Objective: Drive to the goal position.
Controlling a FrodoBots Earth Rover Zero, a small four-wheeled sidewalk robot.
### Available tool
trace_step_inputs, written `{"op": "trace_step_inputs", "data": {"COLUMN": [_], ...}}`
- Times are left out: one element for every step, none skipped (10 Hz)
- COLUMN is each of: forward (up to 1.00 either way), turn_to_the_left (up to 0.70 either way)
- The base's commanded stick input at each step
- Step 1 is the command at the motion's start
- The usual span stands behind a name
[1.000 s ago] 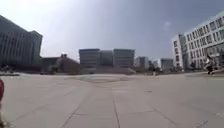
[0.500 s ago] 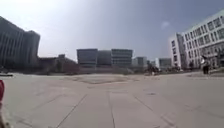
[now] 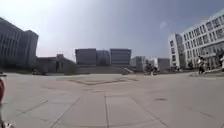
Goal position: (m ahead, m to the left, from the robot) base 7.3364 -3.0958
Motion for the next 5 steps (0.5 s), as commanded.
{"op": "trace_step_inputs", "data": {"forward": [1.00,1.00,1.00,1.00,1.00], "turn_to_the_left": [0.23,0.10,0.00,0.00,0.00]}}
